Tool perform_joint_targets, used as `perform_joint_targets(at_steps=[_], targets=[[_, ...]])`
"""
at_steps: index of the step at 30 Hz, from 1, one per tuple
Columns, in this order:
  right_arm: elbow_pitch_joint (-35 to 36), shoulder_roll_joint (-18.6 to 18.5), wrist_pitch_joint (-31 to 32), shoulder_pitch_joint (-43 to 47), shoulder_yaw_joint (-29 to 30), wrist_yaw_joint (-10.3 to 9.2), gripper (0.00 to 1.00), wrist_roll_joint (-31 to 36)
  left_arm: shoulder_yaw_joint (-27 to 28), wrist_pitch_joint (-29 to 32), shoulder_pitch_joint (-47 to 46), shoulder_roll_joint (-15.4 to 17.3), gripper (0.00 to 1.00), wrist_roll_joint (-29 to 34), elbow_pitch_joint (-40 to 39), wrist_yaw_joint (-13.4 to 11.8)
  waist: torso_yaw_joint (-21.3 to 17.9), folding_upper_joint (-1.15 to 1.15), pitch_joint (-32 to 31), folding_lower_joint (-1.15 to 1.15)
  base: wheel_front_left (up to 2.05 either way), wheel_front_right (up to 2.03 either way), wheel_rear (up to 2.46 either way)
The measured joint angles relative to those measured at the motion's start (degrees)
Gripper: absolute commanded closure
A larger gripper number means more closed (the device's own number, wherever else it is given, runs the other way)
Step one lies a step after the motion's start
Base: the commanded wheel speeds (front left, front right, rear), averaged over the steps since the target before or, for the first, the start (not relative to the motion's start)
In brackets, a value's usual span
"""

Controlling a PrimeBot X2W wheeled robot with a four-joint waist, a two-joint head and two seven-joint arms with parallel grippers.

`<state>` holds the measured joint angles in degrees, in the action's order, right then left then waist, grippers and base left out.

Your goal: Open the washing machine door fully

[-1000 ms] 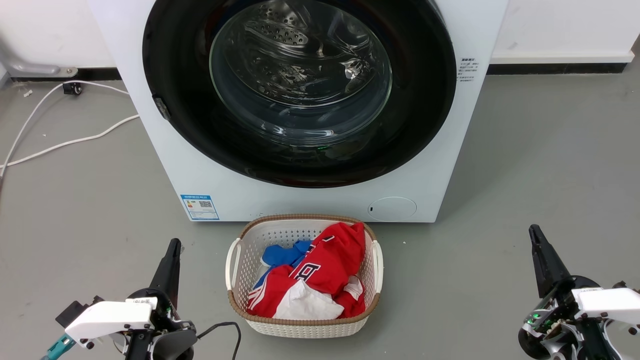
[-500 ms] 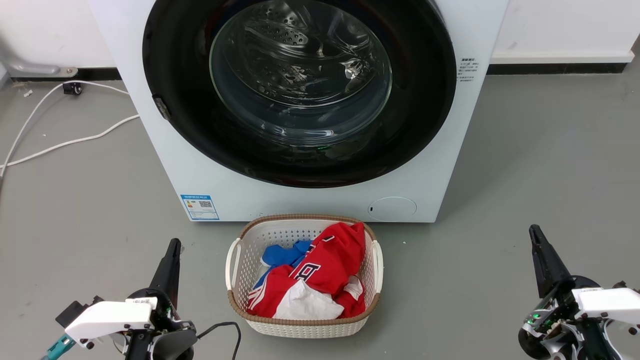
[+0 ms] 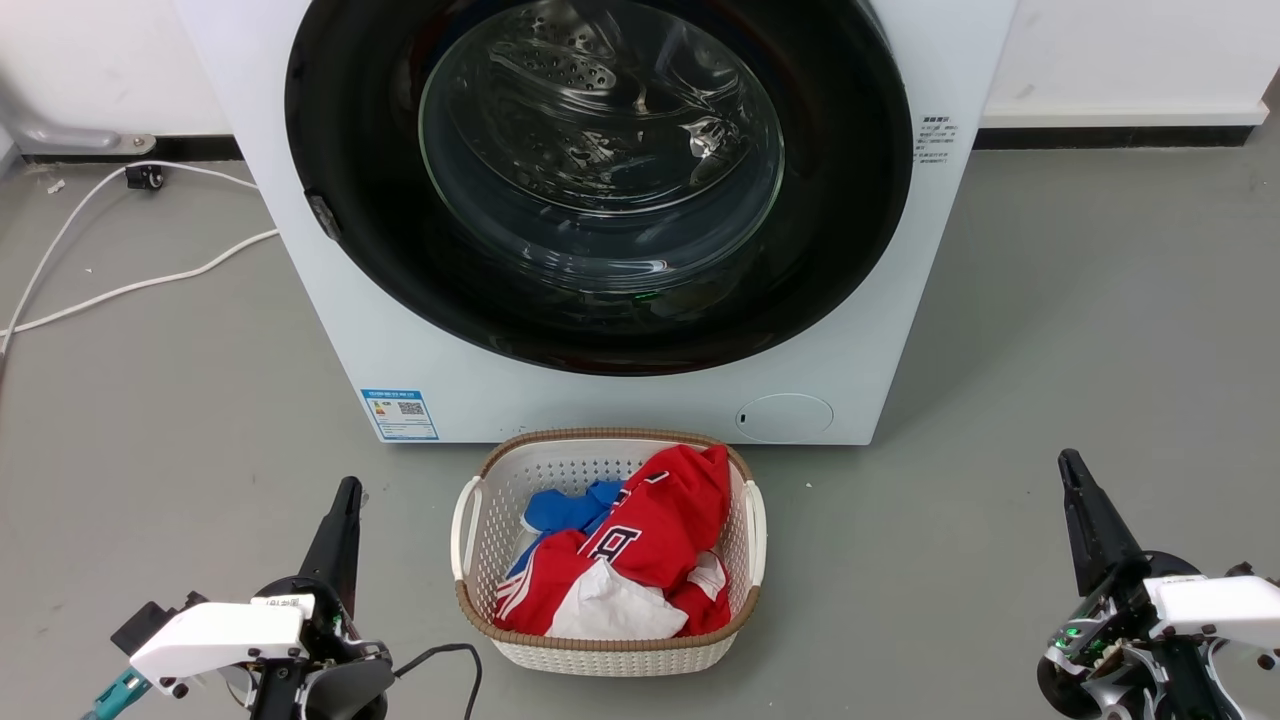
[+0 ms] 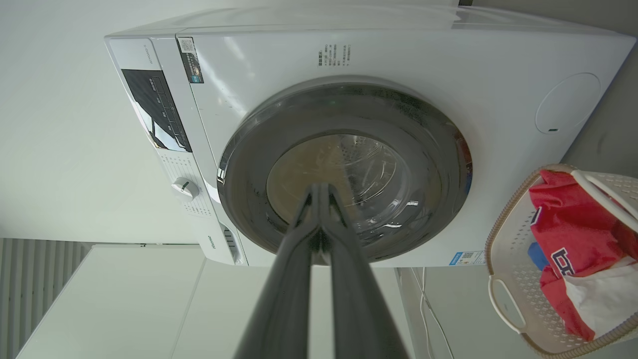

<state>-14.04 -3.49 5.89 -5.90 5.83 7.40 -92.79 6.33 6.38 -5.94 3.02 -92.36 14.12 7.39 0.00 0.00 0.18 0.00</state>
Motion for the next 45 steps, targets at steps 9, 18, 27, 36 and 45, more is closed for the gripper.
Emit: perform_joint_targets(at_steps=[9, 18, 27, 36, 45], targets=[[0.0, 0.08, 0.03, -0.01, 0.09, 0.0, 0.0, 0.02, 0.03, 0.0, -0.01, -0.01, 0.0, 0.0, 0.0, 0.0, 0.0, 0.0, 0.0, 0.0, 0.0, 0.0, 0.0], [-0.42, 0.32, -1.37, 2.4, -0.86, -0.02, 0.0, 0.02, -1.69, -1.38, 1.84, -0.31, 0.0, 0.14, 0.9, -0.08, -0.11, 0.0, -0.08, 0.01, 0.0, 0.0, 0.0], [1.26, 0.18, -3.9, 3.38, -2.49, -0.01, 0.0, 5.1, -3.92, -4.02, 1.85, -0.1, 0.0, 5.11, -0.87, -0.08, -0.23, 0.0, -0.25, 0.01, 0.0, 0.0, 0.0], [2.89, -0.36, -5.95, 3.48, -2.91, -0.01, 0.0, 18.89, -4.92, -6.19, 1.86, -0.11, 0.0, 15.81, -3.67, -0.08, -0.38, 0.0, -0.33, 0.01, 0.0, 0.0, 0.0], [5.03, -0.26, -6.88, 3.92, -2.86, -0.01, 0.0, 33.98, -6.73, -8.15, 2.01, 0.24, 0.0, 27.63, -4.14, -0.08, -0.56, 0.0, -0.52, 0.01, 0.0, 0.0, 0.0]])
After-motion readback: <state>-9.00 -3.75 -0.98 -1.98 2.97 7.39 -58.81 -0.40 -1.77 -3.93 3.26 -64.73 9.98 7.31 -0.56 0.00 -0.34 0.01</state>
